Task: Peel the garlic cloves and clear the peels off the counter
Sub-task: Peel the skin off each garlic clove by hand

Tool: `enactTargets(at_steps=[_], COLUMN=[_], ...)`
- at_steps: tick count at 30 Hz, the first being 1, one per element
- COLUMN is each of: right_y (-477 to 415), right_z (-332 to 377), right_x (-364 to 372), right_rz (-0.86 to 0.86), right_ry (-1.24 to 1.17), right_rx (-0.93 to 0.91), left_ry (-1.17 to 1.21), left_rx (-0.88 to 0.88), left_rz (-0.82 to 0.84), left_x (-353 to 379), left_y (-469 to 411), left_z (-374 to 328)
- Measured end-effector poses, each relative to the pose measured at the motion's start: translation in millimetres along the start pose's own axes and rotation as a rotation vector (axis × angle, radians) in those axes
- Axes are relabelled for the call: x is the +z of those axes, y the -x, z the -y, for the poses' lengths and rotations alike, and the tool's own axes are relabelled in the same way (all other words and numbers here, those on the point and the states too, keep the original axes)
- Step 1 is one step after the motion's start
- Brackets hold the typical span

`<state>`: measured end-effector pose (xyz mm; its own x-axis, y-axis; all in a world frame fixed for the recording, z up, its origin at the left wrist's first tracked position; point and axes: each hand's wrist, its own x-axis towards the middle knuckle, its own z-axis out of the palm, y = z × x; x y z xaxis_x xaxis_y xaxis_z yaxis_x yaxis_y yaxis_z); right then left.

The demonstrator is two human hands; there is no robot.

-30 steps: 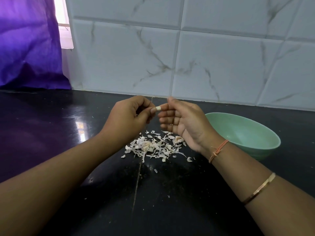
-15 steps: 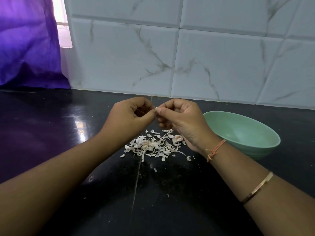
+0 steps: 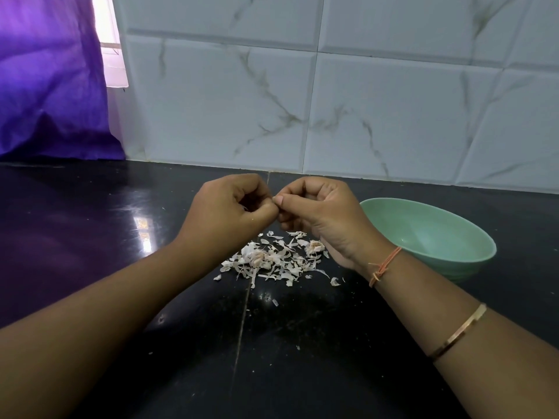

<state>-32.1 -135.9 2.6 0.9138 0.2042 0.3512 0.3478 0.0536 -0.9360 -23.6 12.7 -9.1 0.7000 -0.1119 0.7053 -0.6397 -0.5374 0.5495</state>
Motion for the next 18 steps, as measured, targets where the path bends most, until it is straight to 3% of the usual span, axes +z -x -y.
enactTargets(at_steps=[7, 18], right_y=[0.8, -0.6], right_z=[1.6, -1.3], right_x=[1.6, 0.3], right_rz=[-0.002, 0.005], right_ry=[-0.069, 0.041], right_rx=[0.012, -0.065], left_ry=[0.517, 0.576], left_rx=[-0.264, -0.32], left_rz=[0.113, 0.09], left_x=[4.1, 5.4], left_y=[-3.6, -3.9], left_z=[5.3, 3.8])
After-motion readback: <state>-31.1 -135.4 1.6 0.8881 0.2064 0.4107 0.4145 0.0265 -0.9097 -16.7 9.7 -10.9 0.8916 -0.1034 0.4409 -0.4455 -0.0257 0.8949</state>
